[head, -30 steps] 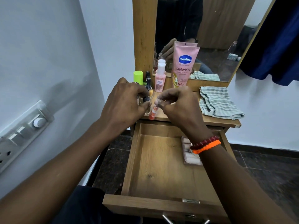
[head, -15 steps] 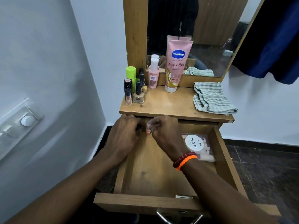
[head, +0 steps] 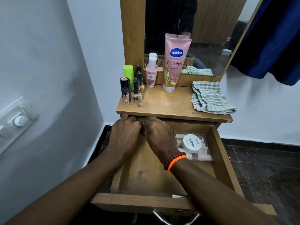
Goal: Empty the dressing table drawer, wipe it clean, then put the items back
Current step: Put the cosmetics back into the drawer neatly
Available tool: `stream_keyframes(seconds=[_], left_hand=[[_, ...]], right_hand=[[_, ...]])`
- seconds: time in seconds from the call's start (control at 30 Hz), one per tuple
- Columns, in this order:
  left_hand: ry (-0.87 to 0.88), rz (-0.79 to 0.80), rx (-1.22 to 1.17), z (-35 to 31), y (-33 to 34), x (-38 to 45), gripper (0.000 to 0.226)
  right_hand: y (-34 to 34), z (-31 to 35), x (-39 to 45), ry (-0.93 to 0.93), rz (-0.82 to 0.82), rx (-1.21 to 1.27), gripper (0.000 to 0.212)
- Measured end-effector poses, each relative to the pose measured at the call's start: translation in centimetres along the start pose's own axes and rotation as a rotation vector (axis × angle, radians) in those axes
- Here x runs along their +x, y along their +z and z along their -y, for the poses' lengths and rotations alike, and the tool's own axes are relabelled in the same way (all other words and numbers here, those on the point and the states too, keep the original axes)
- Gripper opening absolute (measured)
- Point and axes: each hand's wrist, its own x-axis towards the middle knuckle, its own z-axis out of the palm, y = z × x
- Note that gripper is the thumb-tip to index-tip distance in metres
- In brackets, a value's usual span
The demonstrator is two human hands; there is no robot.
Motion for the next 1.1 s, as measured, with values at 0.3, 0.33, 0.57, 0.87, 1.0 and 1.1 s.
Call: stream_keyframes(seconds=[0.3, 0.33, 0.57, 0.87, 1.0, 1.1], left_hand=[[-0.021, 0.080, 0.041, -0.4, -0.6, 0.0, 0.023], [-0.025, 0.082, 0.043, -0.4, -0.7, 0.0, 0.022], [0.007, 0.045, -0.015, 0.0, -0.9, -0.5, 0.025], [0.123, -0.228, -0.231, 2.7, -3.5, -1.0, 0.015], [-0.002, -0.438, -0.358, 4.9, -5.6, 2.0, 0.026], [-0.084, -0.432, -0.353, 5.3, -5.9, 4.0, 0.033]], right_hand=[[0.0, 0.2, -0.2, 0.005, -0.002, 0.015, 0.029], [-0.1, 0.2, -0.3, 0.000, -0.004, 0.018, 0.028], [-0.1, 0.0, -0.3, 0.030, -0.012, 0.000, 0.029], [-6.8, 1.5, 2.3, -0.011, -0.127, 0.136, 0.012], [-8.3, 3.1, 7.3, -0.055, -0.205, 0.082, 0.031], [-8.3, 4.0, 9.9, -0.067, -0.174, 0.014, 0.037]])
